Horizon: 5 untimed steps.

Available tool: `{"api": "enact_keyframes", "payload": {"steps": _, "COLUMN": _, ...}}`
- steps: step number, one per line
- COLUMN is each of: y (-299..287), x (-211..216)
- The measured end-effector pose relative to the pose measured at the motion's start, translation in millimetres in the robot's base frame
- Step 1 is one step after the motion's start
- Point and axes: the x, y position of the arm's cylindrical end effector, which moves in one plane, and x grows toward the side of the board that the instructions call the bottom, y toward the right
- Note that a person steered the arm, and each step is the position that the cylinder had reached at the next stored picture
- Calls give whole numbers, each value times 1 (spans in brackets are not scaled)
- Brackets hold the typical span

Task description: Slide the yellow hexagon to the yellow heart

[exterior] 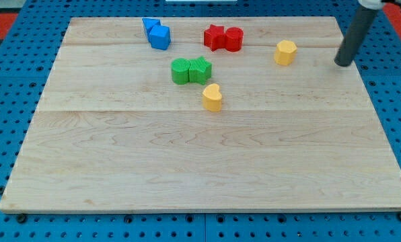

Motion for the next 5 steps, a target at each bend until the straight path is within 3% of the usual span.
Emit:
{"api": "enact_keyframes", "payload": {"steps": 2, "y": -133, "x": -14}}
{"api": "enact_keyframes", "payload": {"steps": 3, "y": -144, "x": -62}}
{"api": "enact_keyframes", "payload": {"steps": 5, "y": -185, "x": 12}}
